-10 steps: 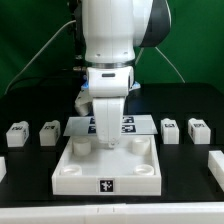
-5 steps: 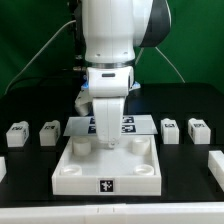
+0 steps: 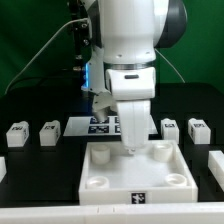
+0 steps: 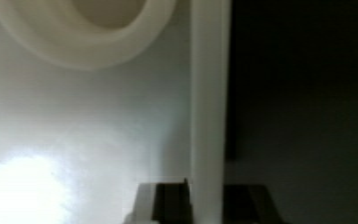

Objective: Assemble one leg

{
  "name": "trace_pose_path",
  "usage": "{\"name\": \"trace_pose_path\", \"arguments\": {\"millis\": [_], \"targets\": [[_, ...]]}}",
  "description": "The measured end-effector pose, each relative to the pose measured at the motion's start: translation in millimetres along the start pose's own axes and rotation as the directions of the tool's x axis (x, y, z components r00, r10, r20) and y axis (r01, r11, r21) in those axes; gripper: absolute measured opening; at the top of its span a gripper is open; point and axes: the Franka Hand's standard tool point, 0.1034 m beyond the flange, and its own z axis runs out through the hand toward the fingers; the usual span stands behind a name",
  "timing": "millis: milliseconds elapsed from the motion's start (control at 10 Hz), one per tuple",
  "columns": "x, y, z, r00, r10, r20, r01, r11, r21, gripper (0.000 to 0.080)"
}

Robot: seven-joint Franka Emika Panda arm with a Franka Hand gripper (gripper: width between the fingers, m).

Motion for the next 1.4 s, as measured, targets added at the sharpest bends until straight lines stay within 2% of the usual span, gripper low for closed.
{"name": "trace_pose_path", "arguments": {"millis": [200, 400, 500, 600, 800, 1000, 1200, 1300, 1400], "targets": [[21.0, 20.2, 2.8, 1.000, 0.012, -0.012, -0.012, 1.000, -0.022, 0.0058], [31.0, 22.7, 3.3, 1.000, 0.010, -0.004, -0.010, 1.000, 0.008, 0.0058], [34.3, 22.6, 3.6, 1.000, 0.004, -0.001, -0.004, 1.000, 0.027, 0.0058], [34.6, 22.5, 3.6, 1.000, 0.003, 0.007, -0.003, 0.999, 0.034, 0.0058], [34.1, 22.7, 3.4, 1.000, 0.000, 0.016, 0.000, 1.000, 0.014, 0.0058], [33.8, 22.5, 3.8, 1.000, 0.001, 0.016, -0.001, 1.000, 0.015, 0.0067], [33.4, 22.5, 3.8, 1.000, 0.002, 0.016, -0.002, 1.000, 0.015, 0.0412], [33.3, 22.5, 3.8, 1.000, 0.002, 0.016, -0.002, 1.000, 0.015, 0.0412], [33.2, 22.5, 3.9, 1.000, 0.002, 0.016, -0.002, 1.000, 0.015, 0.0580]]}}
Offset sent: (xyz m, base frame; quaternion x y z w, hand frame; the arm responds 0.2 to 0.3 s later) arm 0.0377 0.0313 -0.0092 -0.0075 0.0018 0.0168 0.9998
